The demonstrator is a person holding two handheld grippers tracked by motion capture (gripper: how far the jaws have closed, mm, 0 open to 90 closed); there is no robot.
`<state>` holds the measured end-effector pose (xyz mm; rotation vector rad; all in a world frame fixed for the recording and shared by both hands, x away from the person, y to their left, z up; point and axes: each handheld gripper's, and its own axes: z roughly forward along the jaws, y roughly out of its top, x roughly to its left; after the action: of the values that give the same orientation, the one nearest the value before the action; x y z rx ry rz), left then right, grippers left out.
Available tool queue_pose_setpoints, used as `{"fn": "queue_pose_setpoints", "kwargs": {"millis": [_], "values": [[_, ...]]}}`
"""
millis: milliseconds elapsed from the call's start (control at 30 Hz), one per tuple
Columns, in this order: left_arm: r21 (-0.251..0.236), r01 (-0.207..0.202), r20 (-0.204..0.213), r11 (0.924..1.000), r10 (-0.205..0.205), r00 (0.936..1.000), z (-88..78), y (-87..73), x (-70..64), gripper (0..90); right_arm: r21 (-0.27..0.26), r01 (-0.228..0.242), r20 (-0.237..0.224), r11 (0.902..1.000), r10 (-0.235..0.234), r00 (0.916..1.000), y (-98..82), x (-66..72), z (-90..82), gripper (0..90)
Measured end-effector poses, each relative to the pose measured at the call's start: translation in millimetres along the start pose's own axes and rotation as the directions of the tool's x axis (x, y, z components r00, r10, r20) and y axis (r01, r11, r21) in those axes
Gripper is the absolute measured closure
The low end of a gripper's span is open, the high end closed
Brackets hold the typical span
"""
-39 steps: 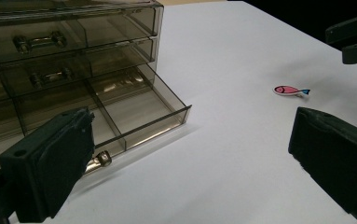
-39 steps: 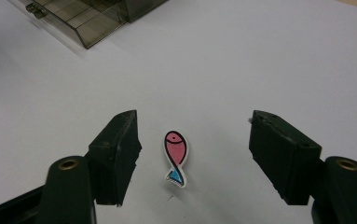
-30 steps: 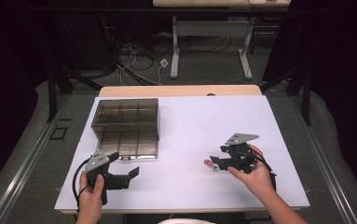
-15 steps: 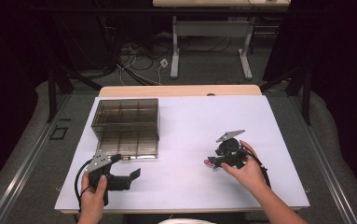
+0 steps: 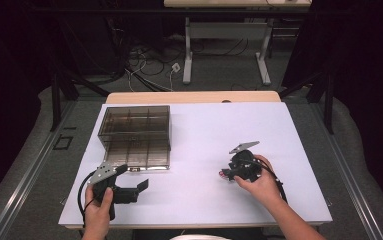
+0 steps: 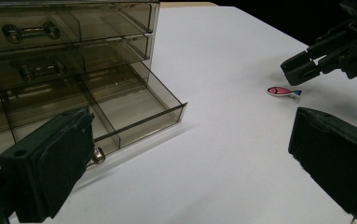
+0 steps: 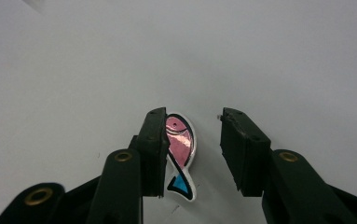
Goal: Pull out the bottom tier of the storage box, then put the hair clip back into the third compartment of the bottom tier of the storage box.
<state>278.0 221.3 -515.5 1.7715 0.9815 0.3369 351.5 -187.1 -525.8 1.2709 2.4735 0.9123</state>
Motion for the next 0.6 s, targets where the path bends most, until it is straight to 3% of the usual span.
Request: {"fn": "queue_pose_setpoints", "kwargs": {"millis": [267, 433, 467, 600], "values": [[-0.002, 0.004, -0.002, 1.0000, -0.004, 1.0000, -1.5, -0.8, -0.3, 0.0, 0.016, -0.045, -0.012, 0.9989, 0.045, 0.9989, 0.6, -1.5, 2.2, 64.1], [-0.004, 0.013, -0.001, 0.9999, -0.013, 0.9999, -2.2, -0.7, -0.5, 0.0, 0.029, -0.052, -0.020, 0.9982, 0.052, 0.9984, 0.3, -2.3, 4.9, 64.6], [-0.006, 0.015, -0.001, 0.9999, -0.015, 0.9999, -2.2, -0.4, -0.5, 0.1, 0.066, -0.042, -0.009, 0.9970, 0.042, 0.9991, 0.9, -2.9, 3.7, 64.6], [-0.006, 0.020, -0.002, 0.9998, -0.020, 0.9998, -1.1, -0.4, 0.3, 0.0, 0.053, -0.042, -0.009, 0.9977, 0.042, 0.9991, -1.5, -3.1, 8.9, 64.7]]}}
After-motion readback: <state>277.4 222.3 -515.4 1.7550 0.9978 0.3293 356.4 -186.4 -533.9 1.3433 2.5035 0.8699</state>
